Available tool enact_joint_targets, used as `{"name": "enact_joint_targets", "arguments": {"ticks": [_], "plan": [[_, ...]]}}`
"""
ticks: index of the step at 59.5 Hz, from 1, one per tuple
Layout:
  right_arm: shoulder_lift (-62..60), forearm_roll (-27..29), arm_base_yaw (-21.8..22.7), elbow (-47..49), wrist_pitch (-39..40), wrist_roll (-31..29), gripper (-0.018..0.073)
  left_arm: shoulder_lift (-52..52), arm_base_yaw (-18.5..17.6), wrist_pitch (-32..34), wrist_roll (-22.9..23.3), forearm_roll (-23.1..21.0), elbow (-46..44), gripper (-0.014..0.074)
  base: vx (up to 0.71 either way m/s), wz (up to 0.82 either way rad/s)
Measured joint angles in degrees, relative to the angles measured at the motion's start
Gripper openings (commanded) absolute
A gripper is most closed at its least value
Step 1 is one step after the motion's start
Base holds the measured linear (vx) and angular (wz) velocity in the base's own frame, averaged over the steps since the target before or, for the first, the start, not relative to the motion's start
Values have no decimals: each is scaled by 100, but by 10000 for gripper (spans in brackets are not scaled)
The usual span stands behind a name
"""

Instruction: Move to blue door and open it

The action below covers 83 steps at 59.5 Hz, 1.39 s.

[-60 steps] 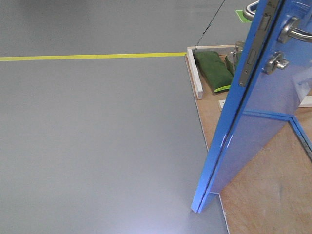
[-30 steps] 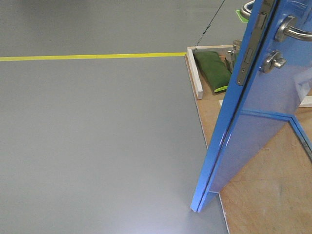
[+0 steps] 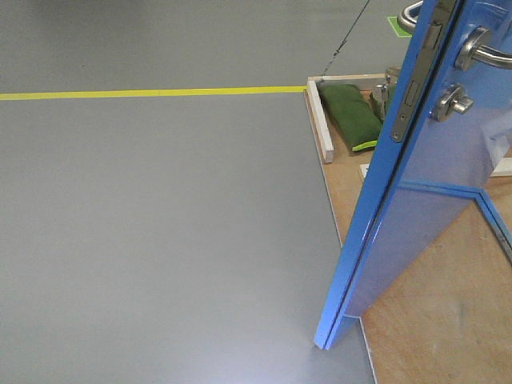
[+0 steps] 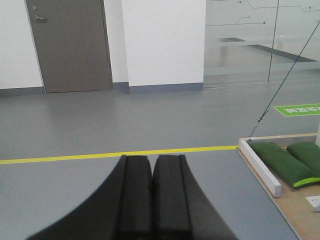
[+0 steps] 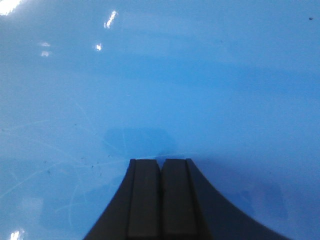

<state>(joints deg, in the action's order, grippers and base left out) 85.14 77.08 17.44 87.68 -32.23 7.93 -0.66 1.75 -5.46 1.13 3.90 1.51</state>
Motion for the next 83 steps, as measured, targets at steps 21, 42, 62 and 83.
{"name": "enact_joint_targets", "arguments": {"ticks": [21, 42, 62, 83], "plan": [[-5, -30, 23, 0, 47, 0, -1, 0, 0, 0, 0, 0, 0, 73, 1, 6], [-5, -36, 34, 0, 39, 0, -1, 0, 0, 0, 0, 0, 0, 73, 4, 7], [-28, -69, 34, 0, -77, 0, -1, 0, 0, 0, 0, 0, 0, 73, 8, 8], [-28, -11, 16, 0, -149, 0, -1, 0, 0, 0, 0, 0, 0, 73, 13, 10]]}}
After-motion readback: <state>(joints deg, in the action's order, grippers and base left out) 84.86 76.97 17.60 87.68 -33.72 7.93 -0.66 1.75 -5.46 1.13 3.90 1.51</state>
